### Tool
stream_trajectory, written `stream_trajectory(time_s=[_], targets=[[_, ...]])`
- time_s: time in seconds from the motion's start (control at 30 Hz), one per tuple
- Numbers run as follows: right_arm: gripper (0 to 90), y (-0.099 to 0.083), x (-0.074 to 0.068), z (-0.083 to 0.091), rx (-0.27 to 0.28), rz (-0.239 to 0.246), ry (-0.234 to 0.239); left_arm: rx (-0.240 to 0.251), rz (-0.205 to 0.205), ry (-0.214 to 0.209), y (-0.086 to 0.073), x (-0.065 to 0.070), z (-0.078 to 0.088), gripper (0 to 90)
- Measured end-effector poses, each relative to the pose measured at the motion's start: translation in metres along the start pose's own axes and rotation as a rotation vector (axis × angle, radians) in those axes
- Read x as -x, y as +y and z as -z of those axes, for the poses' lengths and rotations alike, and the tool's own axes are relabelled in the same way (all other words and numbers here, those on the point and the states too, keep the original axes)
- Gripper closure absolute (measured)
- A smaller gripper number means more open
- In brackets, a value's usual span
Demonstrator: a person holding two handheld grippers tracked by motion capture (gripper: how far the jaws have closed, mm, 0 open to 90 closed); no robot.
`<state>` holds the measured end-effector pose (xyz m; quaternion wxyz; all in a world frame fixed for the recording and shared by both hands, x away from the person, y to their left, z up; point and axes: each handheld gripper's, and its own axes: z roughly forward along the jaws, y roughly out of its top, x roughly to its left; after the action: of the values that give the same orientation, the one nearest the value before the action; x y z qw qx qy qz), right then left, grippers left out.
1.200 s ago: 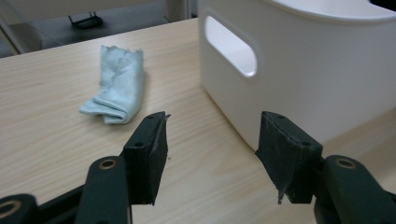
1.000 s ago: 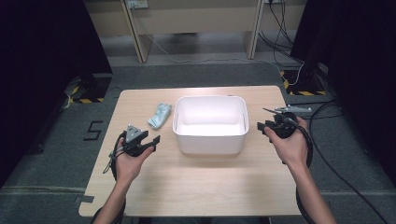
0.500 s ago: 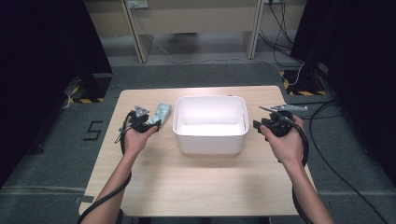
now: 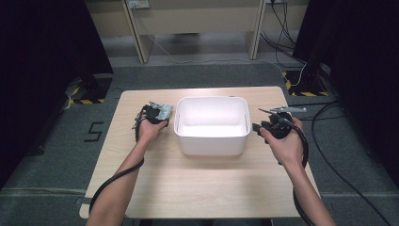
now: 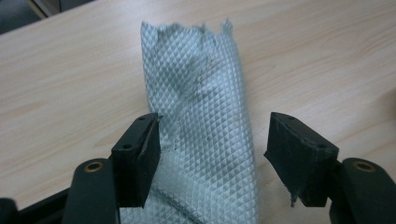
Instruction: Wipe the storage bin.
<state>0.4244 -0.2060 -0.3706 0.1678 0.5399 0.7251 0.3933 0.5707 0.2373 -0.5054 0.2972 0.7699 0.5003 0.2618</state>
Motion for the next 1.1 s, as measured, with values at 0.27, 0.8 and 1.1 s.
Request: stream_trajectory(time_s=[0.27, 0.8, 1.1], targets=[[57.2, -0.002, 0.001, -0.003, -0.013, -0.001, 0.003, 0.002, 0.047, -0.006, -0.003, -0.003, -0.007, 44.4], [57.4, -0.004, 0.000, -0.007, -0.005, -0.021, 0.018, -0.024, 0.054, -0.018, -0.003, -0.011, 0.018, 80.1], [58.5, 0.002, -0.007, 0.001, 0.054, -0.018, 0.015, 0.153, 0.016, -0.073, -0.034, 0.011, 0.124, 80.1]])
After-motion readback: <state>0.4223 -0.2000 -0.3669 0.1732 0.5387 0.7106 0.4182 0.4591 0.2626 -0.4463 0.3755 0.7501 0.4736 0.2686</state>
